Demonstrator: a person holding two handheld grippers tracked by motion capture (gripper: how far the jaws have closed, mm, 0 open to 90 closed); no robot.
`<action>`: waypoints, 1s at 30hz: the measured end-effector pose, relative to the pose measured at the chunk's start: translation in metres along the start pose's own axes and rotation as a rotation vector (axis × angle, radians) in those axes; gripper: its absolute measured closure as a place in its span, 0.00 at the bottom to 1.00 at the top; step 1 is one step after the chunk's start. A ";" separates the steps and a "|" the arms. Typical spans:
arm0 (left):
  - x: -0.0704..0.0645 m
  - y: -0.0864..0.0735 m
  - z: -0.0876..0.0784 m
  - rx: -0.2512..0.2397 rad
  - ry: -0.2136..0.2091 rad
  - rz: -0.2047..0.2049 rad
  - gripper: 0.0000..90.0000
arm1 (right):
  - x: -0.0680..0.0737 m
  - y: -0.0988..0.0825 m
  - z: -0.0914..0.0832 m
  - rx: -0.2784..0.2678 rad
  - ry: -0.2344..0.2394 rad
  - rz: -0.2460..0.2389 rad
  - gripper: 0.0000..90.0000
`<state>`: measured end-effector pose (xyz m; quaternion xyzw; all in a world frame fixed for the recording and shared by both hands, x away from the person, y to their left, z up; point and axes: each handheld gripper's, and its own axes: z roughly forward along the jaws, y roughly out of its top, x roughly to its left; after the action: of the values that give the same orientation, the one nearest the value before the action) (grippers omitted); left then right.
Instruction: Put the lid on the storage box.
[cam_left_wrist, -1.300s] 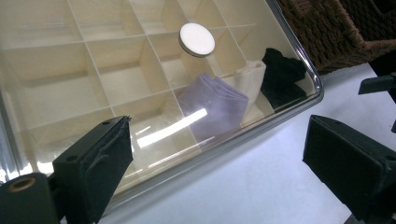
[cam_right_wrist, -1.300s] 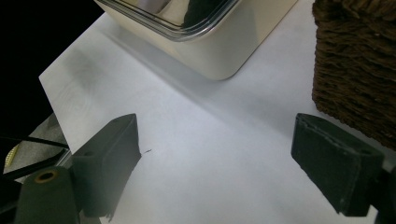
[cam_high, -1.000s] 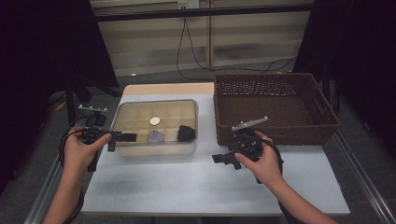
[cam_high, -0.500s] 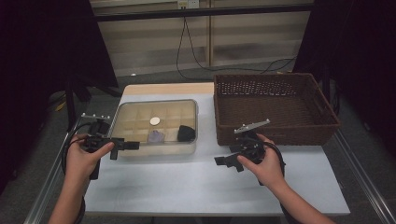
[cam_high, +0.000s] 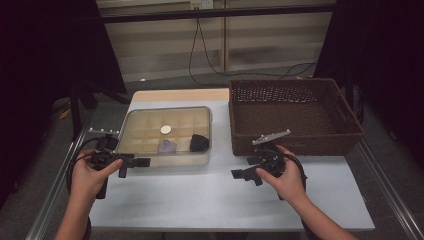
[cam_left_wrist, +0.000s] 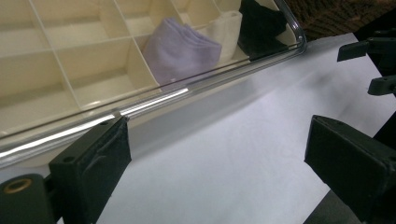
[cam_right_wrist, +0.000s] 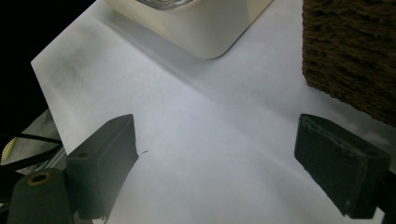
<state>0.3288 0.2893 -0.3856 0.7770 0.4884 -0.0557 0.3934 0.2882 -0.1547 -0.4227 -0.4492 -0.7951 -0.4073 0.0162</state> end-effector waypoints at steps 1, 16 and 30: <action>0.000 -0.001 0.001 0.008 -0.001 0.005 0.07 | 0.000 0.000 0.000 0.002 0.002 -0.001 0.14; 0.001 -0.017 0.016 0.033 -0.017 -0.006 0.07 | -0.005 -0.004 -0.001 0.002 -0.001 0.005 0.14; 0.002 -0.030 0.027 0.042 -0.034 -0.008 0.07 | -0.008 -0.011 -0.001 -0.005 -0.004 0.010 0.13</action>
<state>0.3136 0.2790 -0.4218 0.7821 0.4833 -0.0806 0.3849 0.2846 -0.1639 -0.4327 -0.4542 -0.7917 -0.4082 0.0154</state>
